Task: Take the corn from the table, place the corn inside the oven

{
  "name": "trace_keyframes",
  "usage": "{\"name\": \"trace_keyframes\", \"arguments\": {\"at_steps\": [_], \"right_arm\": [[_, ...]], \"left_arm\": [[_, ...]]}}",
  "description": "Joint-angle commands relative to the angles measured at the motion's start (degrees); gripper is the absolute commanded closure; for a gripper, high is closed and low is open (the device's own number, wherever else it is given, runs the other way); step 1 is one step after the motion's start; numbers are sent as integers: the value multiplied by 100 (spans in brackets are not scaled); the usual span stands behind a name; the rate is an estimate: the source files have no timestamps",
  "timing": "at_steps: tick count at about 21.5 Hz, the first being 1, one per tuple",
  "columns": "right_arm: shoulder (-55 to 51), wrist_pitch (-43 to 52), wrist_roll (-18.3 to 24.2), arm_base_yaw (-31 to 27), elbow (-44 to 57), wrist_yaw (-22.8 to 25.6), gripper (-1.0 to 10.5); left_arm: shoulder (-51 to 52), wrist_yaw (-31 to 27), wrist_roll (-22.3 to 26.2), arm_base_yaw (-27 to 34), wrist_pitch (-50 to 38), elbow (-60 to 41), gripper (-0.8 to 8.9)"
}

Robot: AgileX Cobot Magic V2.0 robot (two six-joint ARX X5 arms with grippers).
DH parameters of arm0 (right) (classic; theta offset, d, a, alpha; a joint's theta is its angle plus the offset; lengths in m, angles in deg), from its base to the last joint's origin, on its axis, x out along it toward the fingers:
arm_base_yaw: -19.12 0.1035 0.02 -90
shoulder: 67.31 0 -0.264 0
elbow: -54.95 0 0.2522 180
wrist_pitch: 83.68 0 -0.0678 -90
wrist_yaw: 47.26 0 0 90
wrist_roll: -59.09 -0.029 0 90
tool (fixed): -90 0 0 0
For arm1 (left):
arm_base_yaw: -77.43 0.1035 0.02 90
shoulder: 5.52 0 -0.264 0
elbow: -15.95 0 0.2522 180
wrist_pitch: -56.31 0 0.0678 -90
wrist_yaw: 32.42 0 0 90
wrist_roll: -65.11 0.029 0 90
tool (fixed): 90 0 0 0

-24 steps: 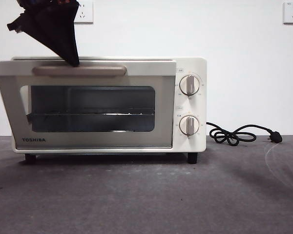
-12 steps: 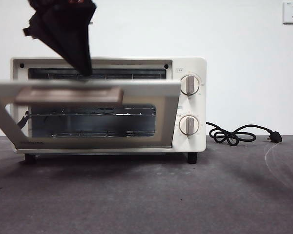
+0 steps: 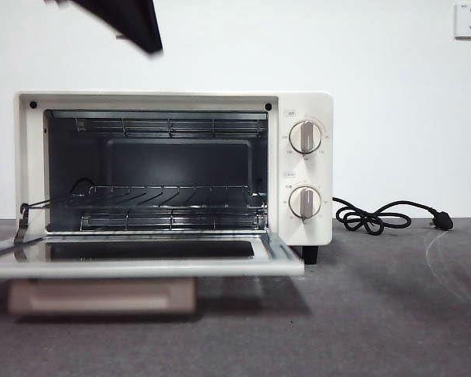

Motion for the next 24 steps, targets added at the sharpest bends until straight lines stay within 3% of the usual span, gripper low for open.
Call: {"name": "trace_keyframes", "arguments": {"at_steps": [1,7,15,19,24], "right_arm": [[0,365,63,197,-33,-37,958],[114,1231,133,695,-33,-37,958],[1137,3069,879,1405,-33,15,958],[1982,3799,1727,1453,-35,420,958],[3117,4387,3355,1451,-39,1405,958]], "left_arm": [[385,-15,-103,-61,9,-52,819],[1379,-17,-238,-98,22,-52,819],[3176,-496,-704,-98,398,-52,819],[3952,-911,-988,-98,1064,-52,819],[4529,-1215,-1355,-98,1727,-52,819]]}}
